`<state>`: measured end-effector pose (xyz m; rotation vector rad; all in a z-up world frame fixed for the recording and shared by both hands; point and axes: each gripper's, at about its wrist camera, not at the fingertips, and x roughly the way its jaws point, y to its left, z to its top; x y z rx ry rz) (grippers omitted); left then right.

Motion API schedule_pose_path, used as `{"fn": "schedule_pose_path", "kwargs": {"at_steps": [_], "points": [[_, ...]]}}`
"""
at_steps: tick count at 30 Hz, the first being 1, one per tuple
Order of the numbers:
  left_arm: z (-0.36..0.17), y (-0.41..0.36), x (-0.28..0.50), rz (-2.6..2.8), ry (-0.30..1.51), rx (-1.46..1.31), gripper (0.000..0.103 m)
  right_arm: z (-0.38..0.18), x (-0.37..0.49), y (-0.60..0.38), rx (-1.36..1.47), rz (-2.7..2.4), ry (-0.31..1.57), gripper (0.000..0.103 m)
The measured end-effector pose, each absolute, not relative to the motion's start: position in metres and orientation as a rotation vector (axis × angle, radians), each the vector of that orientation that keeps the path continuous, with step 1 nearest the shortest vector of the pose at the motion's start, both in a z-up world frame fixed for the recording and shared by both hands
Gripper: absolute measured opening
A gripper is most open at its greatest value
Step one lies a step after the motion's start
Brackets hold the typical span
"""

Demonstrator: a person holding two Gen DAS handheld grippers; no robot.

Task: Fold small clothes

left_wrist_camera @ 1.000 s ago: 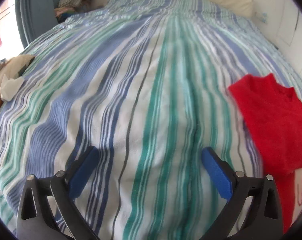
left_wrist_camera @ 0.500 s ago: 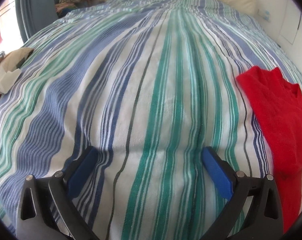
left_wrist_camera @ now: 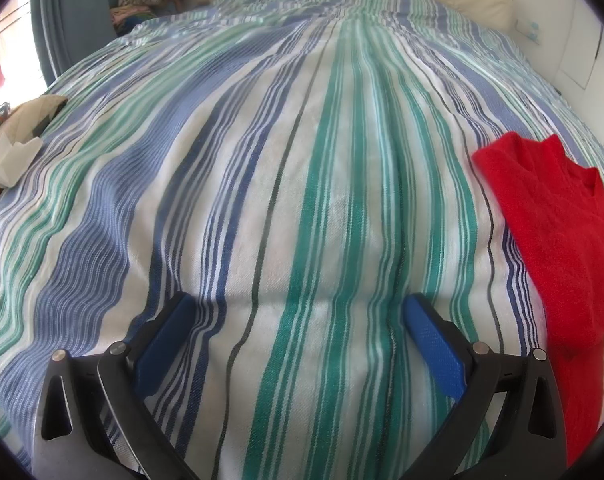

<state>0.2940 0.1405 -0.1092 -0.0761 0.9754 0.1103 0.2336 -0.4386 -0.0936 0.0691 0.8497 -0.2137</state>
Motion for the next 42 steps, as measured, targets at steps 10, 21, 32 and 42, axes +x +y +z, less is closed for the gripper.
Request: {"fn": "schedule_pose_path", "kwargs": {"at_steps": [10,21,32,42], "points": [[-0.109,0.140,0.294,0.110,0.976,-0.076,0.103,-0.094,0.235,-0.437,0.060,-0.220,0.850,0.103],[-0.109,0.140,0.294,0.110,0.976,-0.076,0.103,-0.095,0.236,-0.434,0.036,-0.236,0.856,0.103],[-0.109,0.140,0.294,0.111,0.976,-0.076,0.103,-0.095,0.239,-0.430,0.019,-0.250,0.858,0.103],[-0.109,0.140,0.294,0.111,0.976,-0.076,0.103,-0.096,0.239,-0.429,0.005,-0.262,0.858,0.103]]}}
